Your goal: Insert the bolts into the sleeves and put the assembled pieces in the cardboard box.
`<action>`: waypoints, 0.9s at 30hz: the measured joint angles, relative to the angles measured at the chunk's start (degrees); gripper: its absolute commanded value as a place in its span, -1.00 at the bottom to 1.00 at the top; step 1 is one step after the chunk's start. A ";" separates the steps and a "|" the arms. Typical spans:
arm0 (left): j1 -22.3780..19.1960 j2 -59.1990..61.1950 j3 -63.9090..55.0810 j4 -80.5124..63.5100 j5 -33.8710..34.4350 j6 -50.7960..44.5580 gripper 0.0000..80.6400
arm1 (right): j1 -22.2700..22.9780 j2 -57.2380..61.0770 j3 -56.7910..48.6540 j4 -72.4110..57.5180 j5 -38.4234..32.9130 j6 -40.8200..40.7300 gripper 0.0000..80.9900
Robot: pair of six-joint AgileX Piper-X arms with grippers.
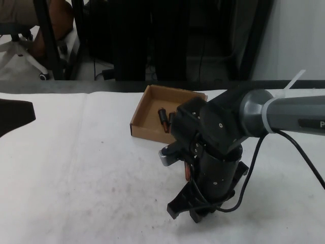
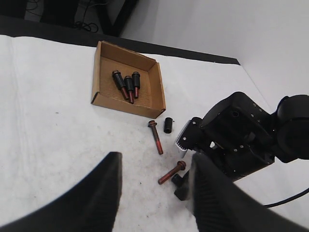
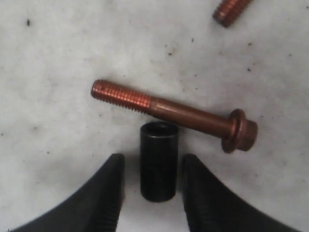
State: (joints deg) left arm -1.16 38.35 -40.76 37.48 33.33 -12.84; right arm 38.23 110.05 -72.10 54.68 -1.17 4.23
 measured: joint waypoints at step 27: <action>0.00 0.00 0.00 0.00 -0.49 0.17 0.06 | 0.00 -2.68 0.00 1.38 0.07 -2.01 -0.99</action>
State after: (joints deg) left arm -1.16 38.35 -40.76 37.48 32.84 -12.66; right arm 38.23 107.37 -72.10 56.06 -1.10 2.22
